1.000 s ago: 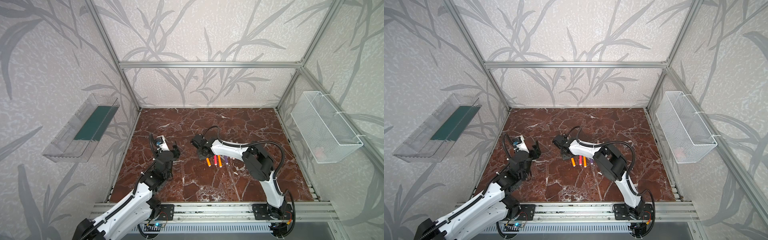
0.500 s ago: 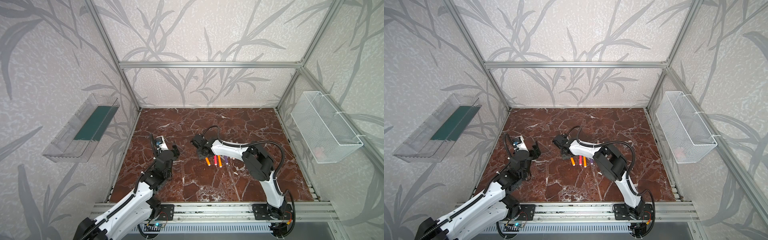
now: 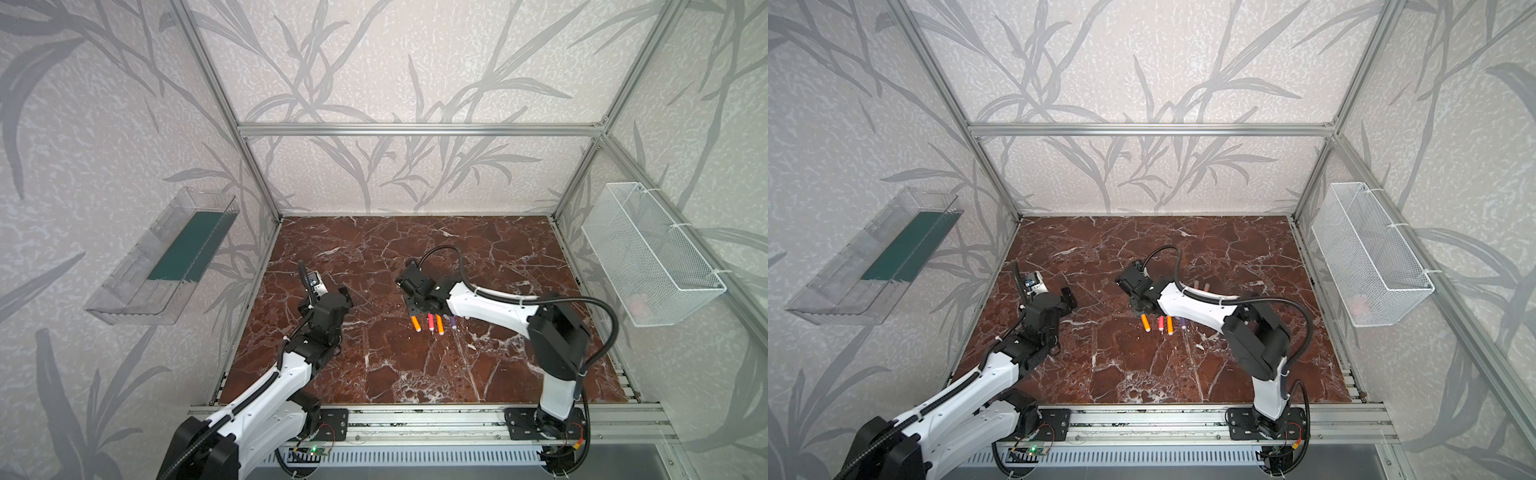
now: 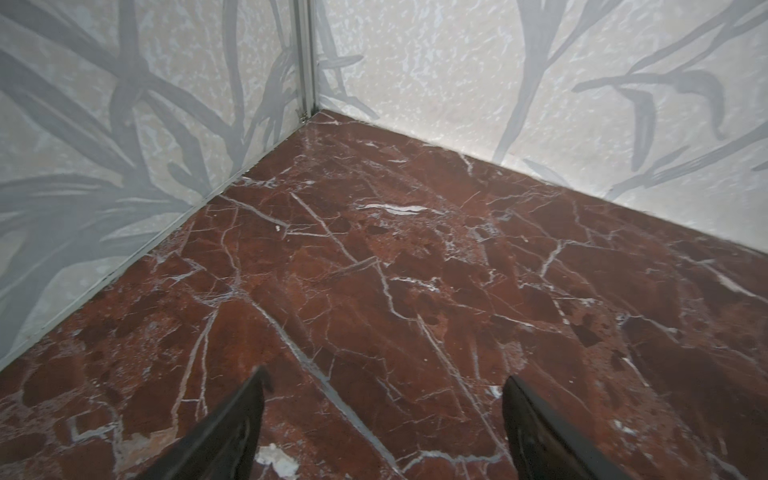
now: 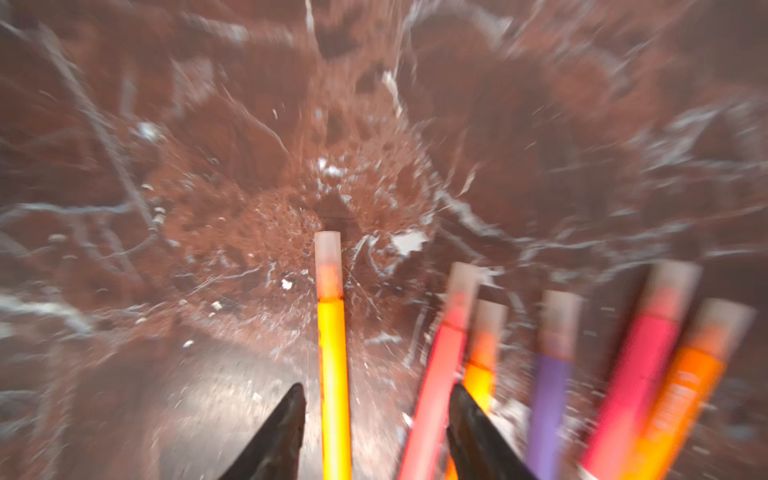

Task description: Insert the pens into the pen caps

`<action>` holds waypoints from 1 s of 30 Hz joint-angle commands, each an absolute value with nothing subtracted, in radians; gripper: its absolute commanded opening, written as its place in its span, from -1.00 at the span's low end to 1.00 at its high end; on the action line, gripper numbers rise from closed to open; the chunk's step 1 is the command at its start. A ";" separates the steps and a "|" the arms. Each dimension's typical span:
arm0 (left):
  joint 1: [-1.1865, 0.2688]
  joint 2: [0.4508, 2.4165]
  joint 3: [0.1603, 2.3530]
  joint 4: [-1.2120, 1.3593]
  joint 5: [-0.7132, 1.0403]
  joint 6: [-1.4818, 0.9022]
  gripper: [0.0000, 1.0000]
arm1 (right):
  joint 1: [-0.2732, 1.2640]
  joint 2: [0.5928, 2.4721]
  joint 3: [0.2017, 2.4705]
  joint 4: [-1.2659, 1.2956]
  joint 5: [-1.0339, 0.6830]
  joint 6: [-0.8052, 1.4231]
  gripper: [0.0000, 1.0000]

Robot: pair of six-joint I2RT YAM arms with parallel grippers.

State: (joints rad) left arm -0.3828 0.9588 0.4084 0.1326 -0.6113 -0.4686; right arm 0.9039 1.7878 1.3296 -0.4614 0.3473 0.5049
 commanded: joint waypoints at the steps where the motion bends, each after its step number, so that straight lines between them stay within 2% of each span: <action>1: -0.356 1.019 0.467 0.129 -0.704 -0.475 0.88 | 0.901 1.574 1.239 -0.335 0.489 0.460 0.30; 4: -0.354 1.065 0.443 0.227 -0.765 -0.435 0.93 | 0.888 1.409 1.103 -0.155 0.673 0.373 0.48; 6: -0.351 1.079 0.394 0.311 -0.796 -0.499 1.00 | 0.849 1.317 1.032 -0.074 0.789 0.346 0.58; 9: -0.344 1.114 0.235 0.741 -0.721 -0.403 0.99 | 0.698 1.204 0.905 0.062 0.809 0.308 0.66; 11: -0.344 1.118 0.213 0.806 -0.695 -0.375 0.99 | 0.577 1.183 0.811 0.184 0.794 0.245 0.71; 14: -0.344 1.066 0.259 0.656 -0.645 -0.363 0.99 | 0.379 1.207 0.723 0.231 0.704 0.211 0.78; 16: -0.344 1.014 0.266 0.598 -0.623 -0.344 1.00 | 0.252 1.254 0.678 0.205 0.663 0.297 0.78; 20: -0.342 1.008 0.210 0.785 -0.600 -0.145 0.95 | 0.129 1.370 0.614 0.310 0.579 0.278 0.79; 22: -0.338 1.097 0.248 0.843 -0.731 -0.084 0.98 | 0.126 1.374 0.658 0.224 0.544 0.252 0.80; 23: -0.338 1.128 0.269 0.847 -0.743 -0.028 0.97 | 0.126 1.379 0.655 0.247 0.498 0.162 0.87; 26: -0.330 1.261 0.320 0.819 -0.782 0.006 0.95 | 0.107 1.409 0.553 0.450 0.378 0.070 0.89; 29: -0.327 1.482 0.337 1.041 -0.879 0.095 0.94 | 0.072 1.477 0.453 0.689 0.166 0.026 0.89; 30: -0.363 1.544 0.352 1.129 -0.950 0.173 0.94 | 0.068 1.485 0.416 0.782 0.024 -0.021 0.89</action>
